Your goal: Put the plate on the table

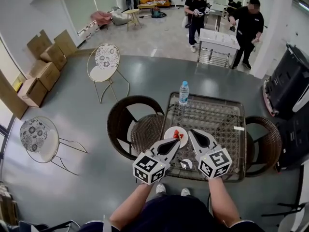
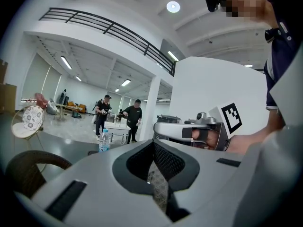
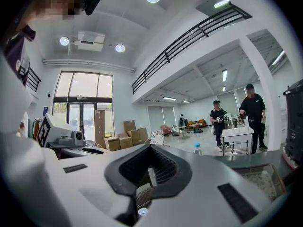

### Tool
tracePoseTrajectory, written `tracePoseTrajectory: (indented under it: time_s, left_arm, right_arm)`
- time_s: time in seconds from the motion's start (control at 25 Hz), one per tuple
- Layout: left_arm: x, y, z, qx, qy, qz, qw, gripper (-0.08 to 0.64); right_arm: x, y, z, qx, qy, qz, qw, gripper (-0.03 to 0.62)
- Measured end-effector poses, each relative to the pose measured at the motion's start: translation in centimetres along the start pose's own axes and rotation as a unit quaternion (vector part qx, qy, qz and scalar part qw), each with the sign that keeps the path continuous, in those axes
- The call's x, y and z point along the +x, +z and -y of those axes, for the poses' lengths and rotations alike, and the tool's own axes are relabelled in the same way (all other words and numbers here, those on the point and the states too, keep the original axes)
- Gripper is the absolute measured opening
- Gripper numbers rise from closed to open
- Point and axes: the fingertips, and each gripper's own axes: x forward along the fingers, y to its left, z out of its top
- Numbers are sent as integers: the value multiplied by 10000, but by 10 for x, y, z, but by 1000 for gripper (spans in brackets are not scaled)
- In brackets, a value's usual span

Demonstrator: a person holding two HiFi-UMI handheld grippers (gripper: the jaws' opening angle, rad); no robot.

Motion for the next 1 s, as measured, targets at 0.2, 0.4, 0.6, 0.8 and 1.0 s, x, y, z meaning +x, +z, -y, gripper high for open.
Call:
tracePoseTrajectory:
  time_s: [0.2, 0.4, 0.6, 0.8, 1.0]
  left_arm:
    - [0, 3, 0, 9, -13, 31, 10000, 6]
    - [2, 8, 1, 39, -45, 61, 10000, 6]
    - [2, 9, 1, 51, -59, 73, 9999, 6]
    - [3, 12, 4, 64, -74, 85, 9999, 6]
    - [3, 13, 4, 60, -76, 95, 9999, 6]
  right_arm:
    - [-1, -1, 0, 15, -16, 4, 10000, 6]
    - [-1, 3, 2, -23, -38, 45, 10000, 6]
    - [-2, 3, 2, -43, -54, 52, 10000, 6]
    - [-4, 6, 3, -54, -62, 69, 9999, 6]
    - [-5, 7, 3, -64, -63, 93, 9999, 6]
